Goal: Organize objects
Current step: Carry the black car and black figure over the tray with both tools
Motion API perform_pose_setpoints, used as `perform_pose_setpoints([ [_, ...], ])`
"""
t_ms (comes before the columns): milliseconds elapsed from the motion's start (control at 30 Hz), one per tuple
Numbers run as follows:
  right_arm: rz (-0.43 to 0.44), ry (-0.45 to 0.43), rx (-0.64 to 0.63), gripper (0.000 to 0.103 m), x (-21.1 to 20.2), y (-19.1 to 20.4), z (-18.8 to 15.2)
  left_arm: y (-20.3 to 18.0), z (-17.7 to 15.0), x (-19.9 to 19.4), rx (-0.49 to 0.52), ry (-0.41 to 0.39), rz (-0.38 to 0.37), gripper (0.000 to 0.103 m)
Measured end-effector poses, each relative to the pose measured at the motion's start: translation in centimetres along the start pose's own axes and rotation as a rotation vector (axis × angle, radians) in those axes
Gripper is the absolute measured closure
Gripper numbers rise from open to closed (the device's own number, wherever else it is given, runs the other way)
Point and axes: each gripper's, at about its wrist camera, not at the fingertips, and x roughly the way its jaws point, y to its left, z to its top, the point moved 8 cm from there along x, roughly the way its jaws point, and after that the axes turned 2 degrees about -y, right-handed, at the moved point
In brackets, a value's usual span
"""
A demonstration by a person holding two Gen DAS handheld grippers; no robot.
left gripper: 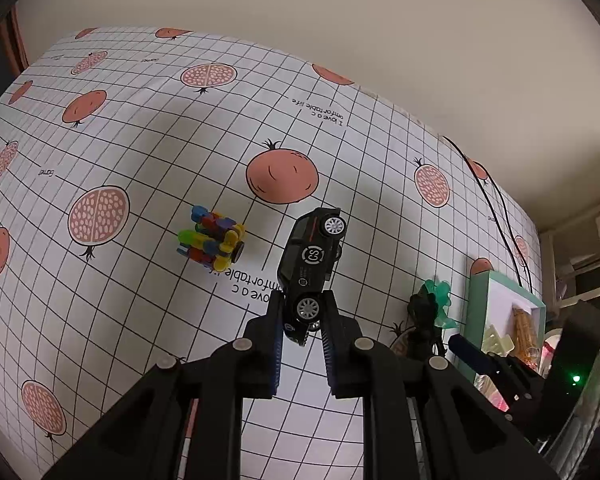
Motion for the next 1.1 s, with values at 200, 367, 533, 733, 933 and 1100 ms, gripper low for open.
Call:
perform_pose_setpoints([
  [200, 0.007, 0.016, -0.010, 0.048, 0.7, 0.7, -0.4, -0.1, -0.2, 0.3, -0.006, 0.009, -0.003, 0.085],
  [367, -0.005, 0.015, -0.017, 0.048, 1.0, 1.2, -0.5, -0.1, -0.2, 0.4, -0.007, 0.009, 0.000, 0.085],
  [533, 0.013, 0.016, -0.016, 0.063, 1.0, 1.6, -0.6, -0.1, -0.4, 0.6, -0.008, 0.012, 0.003, 0.085],
  [733, 0.029, 0.009, -0.016, 0.076, 0.9, 1.7, -0.7, -0.2, -0.4, 0.6, -0.009, 0.013, 0.002, 0.085],
  [933, 0.034, -0.018, -0.008, 0.078, 0.2, 1.6, -0.1, -0.8, -0.2, 0.1, -0.020, -0.001, -0.011, 0.085],
  [1100, 0.044, -0.054, 0.005, 0.078, -1.4, 1.3, 0.4, -1.7, 0.0, -0.7, -0.028, -0.021, -0.032, 0.085],
])
